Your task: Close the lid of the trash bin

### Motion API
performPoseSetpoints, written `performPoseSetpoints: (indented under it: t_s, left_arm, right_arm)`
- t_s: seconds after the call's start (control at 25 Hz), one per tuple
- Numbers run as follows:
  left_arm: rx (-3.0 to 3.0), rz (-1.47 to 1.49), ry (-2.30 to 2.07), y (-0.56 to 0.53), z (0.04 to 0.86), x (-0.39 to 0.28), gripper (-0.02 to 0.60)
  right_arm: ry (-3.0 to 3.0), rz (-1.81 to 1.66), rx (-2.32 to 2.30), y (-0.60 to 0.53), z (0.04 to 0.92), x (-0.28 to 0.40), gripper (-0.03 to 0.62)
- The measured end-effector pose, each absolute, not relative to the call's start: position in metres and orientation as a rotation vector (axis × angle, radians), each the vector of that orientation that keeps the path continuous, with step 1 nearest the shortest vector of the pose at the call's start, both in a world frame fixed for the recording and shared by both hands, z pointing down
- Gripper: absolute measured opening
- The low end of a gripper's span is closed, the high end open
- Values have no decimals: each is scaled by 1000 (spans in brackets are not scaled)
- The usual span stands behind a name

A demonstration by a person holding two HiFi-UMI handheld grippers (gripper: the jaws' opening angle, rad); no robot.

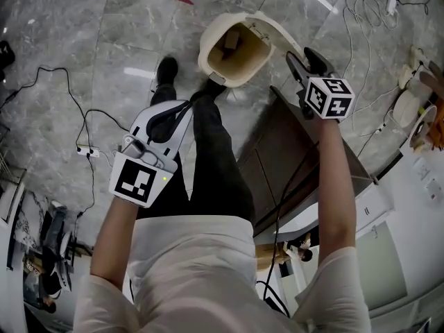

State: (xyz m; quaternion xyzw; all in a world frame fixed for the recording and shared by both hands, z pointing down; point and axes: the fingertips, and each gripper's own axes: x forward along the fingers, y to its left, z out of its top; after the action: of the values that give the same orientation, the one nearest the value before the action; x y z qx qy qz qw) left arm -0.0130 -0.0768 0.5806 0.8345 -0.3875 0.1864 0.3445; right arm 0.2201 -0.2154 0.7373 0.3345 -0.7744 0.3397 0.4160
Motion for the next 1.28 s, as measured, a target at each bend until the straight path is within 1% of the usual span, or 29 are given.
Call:
performPoseSetpoints:
  t_s: [0.6, 1.28]
  left_arm:
    - [2165, 510, -957, -66, 593, -13, 18]
    - [2159, 540, -904, -53, 608, -12, 18]
  right_arm:
    - [-1986, 920, 833, -167, 737, 201, 236]
    - [-1968, 1045, 805, -110, 760, 182, 236]
